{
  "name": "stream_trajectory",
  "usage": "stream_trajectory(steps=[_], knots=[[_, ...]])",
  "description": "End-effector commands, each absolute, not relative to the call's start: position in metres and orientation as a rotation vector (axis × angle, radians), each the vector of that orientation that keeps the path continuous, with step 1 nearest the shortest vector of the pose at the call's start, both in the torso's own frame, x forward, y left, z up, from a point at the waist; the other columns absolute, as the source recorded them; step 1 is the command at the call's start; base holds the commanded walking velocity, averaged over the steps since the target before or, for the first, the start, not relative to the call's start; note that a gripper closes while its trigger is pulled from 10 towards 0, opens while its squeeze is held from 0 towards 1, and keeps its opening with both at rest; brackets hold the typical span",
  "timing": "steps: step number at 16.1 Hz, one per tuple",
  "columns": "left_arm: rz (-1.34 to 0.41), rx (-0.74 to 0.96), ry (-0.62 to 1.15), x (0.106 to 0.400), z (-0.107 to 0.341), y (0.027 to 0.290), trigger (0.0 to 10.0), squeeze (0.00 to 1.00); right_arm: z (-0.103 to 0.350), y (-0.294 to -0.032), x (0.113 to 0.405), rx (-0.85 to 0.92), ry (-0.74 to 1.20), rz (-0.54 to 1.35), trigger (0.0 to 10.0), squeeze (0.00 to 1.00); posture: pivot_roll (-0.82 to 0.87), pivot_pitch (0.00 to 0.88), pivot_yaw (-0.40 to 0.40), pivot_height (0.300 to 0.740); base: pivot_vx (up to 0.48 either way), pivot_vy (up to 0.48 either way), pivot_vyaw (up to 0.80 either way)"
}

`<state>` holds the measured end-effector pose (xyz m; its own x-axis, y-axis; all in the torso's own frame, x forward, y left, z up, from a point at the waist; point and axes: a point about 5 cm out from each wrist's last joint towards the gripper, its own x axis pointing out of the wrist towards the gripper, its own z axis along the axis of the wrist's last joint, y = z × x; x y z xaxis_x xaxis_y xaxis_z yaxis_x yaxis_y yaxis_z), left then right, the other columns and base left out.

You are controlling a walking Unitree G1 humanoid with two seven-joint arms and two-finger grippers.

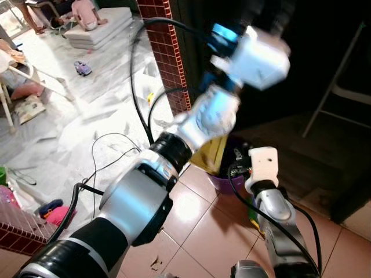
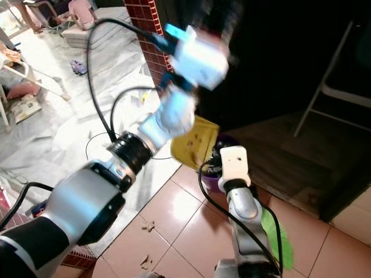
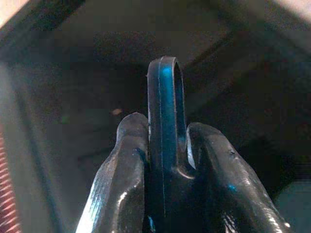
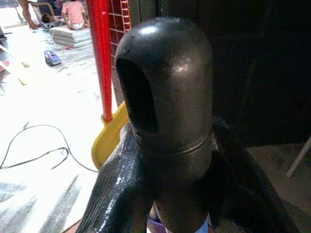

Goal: Sweep floor

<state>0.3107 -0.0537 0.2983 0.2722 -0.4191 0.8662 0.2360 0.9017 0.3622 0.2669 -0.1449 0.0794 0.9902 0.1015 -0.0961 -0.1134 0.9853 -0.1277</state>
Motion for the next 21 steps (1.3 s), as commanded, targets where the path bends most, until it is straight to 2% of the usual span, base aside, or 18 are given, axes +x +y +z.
stream_trajectory(steps=[1, 4, 5, 6, 7, 8, 9, 12, 15, 17, 18, 21], knots=[[-0.522, 0.107, -1.234, 0.289, 0.295, -0.079, 10.0, 0.0, 0.039, -0.129, 0.25, 0.047, 0.289, 0.148, 10.0, 0.0, -0.25, 0.0, 0.268, 0.74, 0.0, 0.0, 0.0], [-0.566, 0.119, -1.288, 0.281, 0.3, -0.083, 10.0, 0.0, 0.039, -0.131, 0.252, 0.038, 0.289, 0.151, 10.0, 0.0, -0.25, 0.0, 0.264, 0.74, 0.0, 0.0, 0.0], [-0.557, 0.116, -1.277, 0.283, 0.301, -0.082, 10.0, 0.0, 0.039, -0.131, 0.252, 0.037, 0.289, 0.152, 10.0, 0.0, -0.26, 0.0, 0.266, 0.74, 0.0, 0.0, 0.0], [-0.483, 0.078, -1.192, 0.297, 0.306, -0.075, 10.0, 0.0, 0.038, -0.131, 0.252, 0.034, 0.289, 0.153, 10.0, 0.0, -0.26, 0.0, 0.262, 0.74, 0.0, 0.0, 0.0], [-0.364, 0.028, -1.06, 0.322, 0.316, -0.057, 10.0, 0.0, 0.037, -0.133, 0.252, 0.028, 0.293, 0.154, 10.0, 0.0, -0.24, 0.0, 0.248, 0.74, 0.0, 0.0, 0.0], [-0.256, 0.018, -1.019, 0.338, 0.326, -0.036, 10.0, 0.0, 0.036, -0.133, 0.252, 0.022, 0.298, 0.161, 10.0, 0.0, -0.23, 0.0, 0.239, 0.74, 0.0, 0.0, 0.0], [-0.207, 0.021, -1.026, 0.344, 0.333, -0.024, 10.0, 0.0, 0.035, -0.134, 0.252, 0.02, 0.301, 0.165, 10.0, 0.0, -0.23, 0.0, 0.234, 0.74, 0.0, 0.0, 0.0], [0.072, 0.048, -1.134, 0.364, 0.386, 0.063, 10.0, 0.0, 0.03, -0.137, 0.256, 0.005, 0.331, 0.21, 10.0, 0.0, -0.17, 0.0, 0.177, 0.74, 0.0, 0.0, 0.0], [0.185, 0.085, -1.132, 0.367, 0.397, 0.106, 10.0, 0.0, 0.028, -0.139, 0.26, -0.01, 0.347, 0.24, 10.0, 0.0, -0.14, 0.0, 0.141, 0.74, 0.0, 0.0, 0.0], [0.229, 0.151, -1.1, 0.368, 0.384, 0.125, 10.0, 0.0, 0.026, -0.139, 0.262, -0.02, 0.36, 0.261, 10.0, 0.0, -0.11, 0.0, 0.123, 0.74, 0.0, 0.0, 0.0], [0.22, 0.213, -0.992, 0.374, 0.353, 0.133, 10.0, 0.0, 0.025, -0.141, 0.263, -0.024, 0.369, 0.279, 10.0, 0.0, -0.1, 0.0, 0.114, 0.74, 0.0, 0.0, 0.0], [0.225, 0.251, -0.771, 0.372, 0.284, 0.15, 10.0, 0.0, 0.025, -0.146, 0.266, -0.033, 0.37, 0.295, 10.0, 0.0, -0.08, 0.0, 0.101, 0.74, 0.0, 0.0, 0.0]])
